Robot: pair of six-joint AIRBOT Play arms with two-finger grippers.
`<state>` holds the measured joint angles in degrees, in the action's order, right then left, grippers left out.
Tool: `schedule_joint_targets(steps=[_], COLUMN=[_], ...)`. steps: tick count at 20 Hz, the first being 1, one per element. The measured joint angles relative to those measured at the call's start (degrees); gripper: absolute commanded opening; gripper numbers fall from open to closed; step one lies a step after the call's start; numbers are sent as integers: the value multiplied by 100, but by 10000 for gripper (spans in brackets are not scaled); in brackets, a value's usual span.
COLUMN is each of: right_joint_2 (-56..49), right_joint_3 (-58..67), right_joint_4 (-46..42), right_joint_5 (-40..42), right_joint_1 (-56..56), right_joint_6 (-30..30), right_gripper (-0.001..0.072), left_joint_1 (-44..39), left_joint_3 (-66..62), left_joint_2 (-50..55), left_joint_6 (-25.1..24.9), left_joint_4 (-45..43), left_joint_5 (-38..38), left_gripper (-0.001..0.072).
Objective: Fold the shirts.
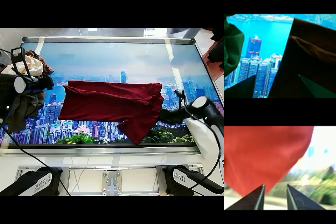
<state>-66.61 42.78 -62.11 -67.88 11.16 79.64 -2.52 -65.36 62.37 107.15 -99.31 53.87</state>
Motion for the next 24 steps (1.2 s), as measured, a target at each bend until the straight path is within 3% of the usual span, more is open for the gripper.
schedule_joint_targets(steps=[10,11,13,14,17,20,22,23,24], right_joint_2=[68,68,61,59,125,323,511,608,691], right_joint_3=[-1635,-1668,-1714,-1729,-1746,-1751,-1753,-1753,-1753], right_joint_4=[1705,1805,1862,1867,1998,2041,2028,2020,2006], right_joint_5=[1366,1530,1834,1956,2013,2013,1969,1956,1943], right_joint_1=[-796,-916,-1113,-1176,-1268,-1305,-1316,-1318,-1320], right_joint_6=[-133,-136,-127,-111,-90,-70,-59,-59,-59], right_gripper=[445,355,72,30,30,30,30,30,30], left_joint_1=[0,0,0,0,2,166,455,636,820], left_joint_3=[323,328,330,332,350,601,1019,1298,1569], left_joint_2=[-229,-232,-232,-234,-234,-238,-267,-297,-334], left_joint_6=[83,85,79,61,74,741,1355,1657,1930], left_joint_4=[321,323,332,337,164,-459,-765,-857,-890], left_joint_5=[-153,-151,-155,-157,-164,-98,59,133,186], left_gripper=[598,598,598,598,597,595,525,416,208])
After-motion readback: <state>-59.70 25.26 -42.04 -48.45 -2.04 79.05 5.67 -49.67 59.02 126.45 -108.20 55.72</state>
